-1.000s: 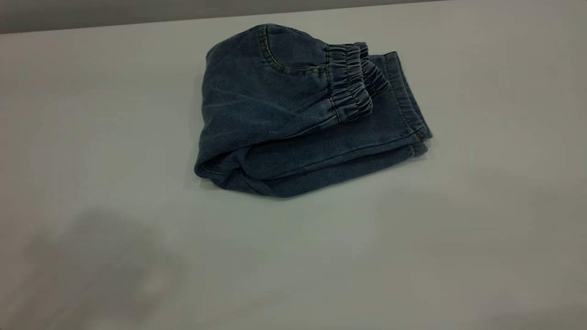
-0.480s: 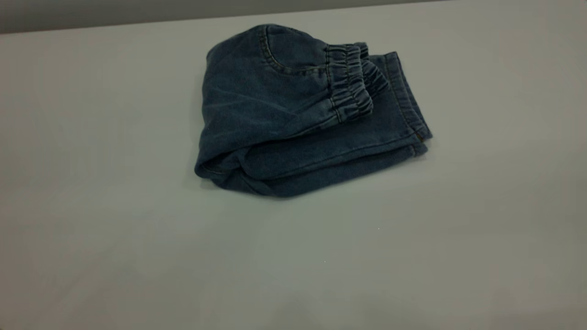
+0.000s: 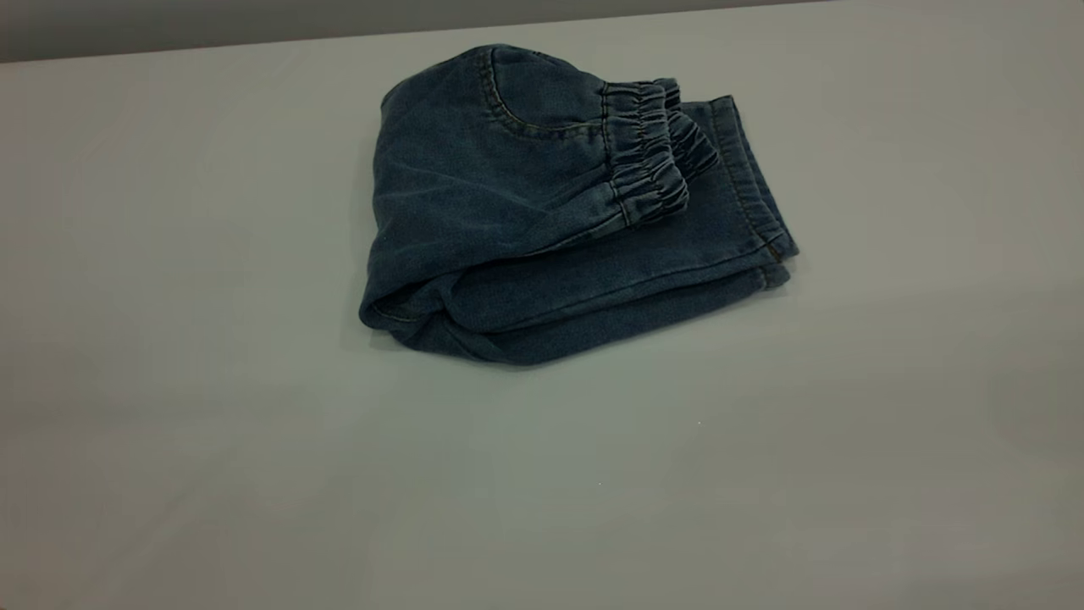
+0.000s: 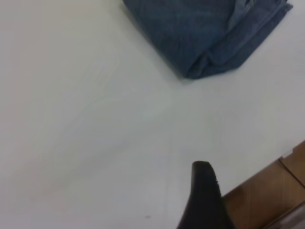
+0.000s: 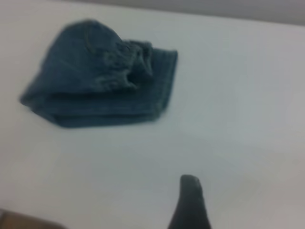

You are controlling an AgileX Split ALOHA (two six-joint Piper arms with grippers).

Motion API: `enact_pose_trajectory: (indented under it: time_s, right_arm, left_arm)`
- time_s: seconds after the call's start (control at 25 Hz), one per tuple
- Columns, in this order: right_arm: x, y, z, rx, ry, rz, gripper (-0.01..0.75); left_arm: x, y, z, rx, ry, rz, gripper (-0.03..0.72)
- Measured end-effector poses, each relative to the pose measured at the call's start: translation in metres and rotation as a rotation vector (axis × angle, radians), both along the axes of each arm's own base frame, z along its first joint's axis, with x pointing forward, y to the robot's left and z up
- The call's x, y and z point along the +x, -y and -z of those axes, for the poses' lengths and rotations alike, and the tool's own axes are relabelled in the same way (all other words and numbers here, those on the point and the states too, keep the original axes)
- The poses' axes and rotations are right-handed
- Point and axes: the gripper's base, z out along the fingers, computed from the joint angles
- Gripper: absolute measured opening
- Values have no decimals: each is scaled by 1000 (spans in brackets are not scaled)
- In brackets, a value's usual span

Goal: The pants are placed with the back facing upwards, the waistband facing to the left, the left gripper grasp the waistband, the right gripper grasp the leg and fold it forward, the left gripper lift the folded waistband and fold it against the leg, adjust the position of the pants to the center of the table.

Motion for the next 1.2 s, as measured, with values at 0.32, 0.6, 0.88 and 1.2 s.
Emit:
enact_pose_trajectory:
  time_s: [0.32,0.6,0.88,1.2]
  right_arm:
    - [15,3,15,-26,20,28,462]
    - [17,2,19,-23,14,27,462]
    - [17,2,19,-21,13,25,462]
    - [17,2,19,-18,12,24,462]
  left_arm:
    - [-3,-1,32,29,-64,4,456]
    - [-2,4,46,17,-118,21,456]
    - [3,7,47,-7,-75,22,456]
    - [7,11,54,-36,-54,28,456]
